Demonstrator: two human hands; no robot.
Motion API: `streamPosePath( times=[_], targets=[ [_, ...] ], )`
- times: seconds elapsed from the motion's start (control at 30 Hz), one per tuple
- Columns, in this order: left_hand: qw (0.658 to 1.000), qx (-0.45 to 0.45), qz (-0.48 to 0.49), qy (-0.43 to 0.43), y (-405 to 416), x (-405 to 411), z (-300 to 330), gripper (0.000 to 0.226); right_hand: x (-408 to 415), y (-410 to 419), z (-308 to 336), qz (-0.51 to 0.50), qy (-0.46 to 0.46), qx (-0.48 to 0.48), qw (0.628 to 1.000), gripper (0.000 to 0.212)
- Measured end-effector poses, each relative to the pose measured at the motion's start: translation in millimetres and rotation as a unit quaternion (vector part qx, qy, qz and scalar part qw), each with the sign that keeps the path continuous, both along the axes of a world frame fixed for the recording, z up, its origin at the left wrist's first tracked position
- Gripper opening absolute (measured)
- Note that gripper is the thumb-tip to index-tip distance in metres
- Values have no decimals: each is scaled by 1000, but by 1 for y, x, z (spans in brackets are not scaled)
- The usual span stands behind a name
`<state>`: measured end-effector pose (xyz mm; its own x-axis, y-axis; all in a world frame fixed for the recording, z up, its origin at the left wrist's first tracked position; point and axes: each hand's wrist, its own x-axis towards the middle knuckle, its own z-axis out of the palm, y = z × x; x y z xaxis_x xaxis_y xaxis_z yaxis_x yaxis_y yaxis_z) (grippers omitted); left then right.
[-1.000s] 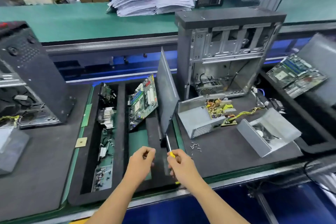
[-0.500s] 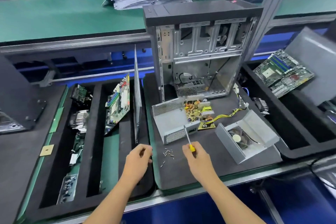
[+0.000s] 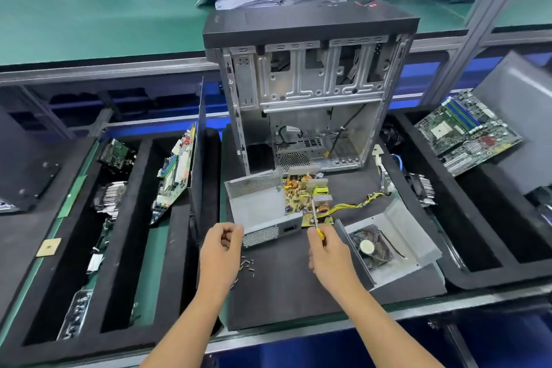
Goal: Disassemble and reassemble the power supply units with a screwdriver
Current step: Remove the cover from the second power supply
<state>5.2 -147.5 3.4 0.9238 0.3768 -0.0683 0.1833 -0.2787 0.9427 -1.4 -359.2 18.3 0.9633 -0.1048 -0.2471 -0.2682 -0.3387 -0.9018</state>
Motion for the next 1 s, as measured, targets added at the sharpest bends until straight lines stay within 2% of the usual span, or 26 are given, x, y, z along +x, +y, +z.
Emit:
streamPosePath(
  times=[0.1,0.23,0.37,0.43,0.5,0.6,0.67,0.8,0.9,1.0],
  targets=[
    [1000,20,10,-16,12,2,-1,4,3,14,4,15,9,7,1000,30],
    [987,157,27,-2,34,6,-6,8,7,35,13,22,-3,24,999,20],
    [983,182,6,7,54,6,-8,12,8,54,21,41,-27,-7,999,10],
    [983,181,-1,8,64,5,-8,12,8,60,25,43,-58,-56,996,11],
    [984,175,-4,17,74,5,-10,12,10,64,29,52,-78,-154,984,12],
    [982,185,0,26,87,4,-11,15,12,67,30,68,-75,-320,942,23],
    [976,216,17,27,96,4,-9,19,11,69,29,92,-45,-374,922,34],
    [957,282,46,46,117,4,-7,22,5,81,21,154,-4,-378,913,37],
    [952,300,56,33,134,-1,-11,22,-1,100,17,160,-14,-349,923,33],
    [950,306,58,30,152,-6,-10,23,-6,123,18,164,-28,-365,916,27]
  ],
)
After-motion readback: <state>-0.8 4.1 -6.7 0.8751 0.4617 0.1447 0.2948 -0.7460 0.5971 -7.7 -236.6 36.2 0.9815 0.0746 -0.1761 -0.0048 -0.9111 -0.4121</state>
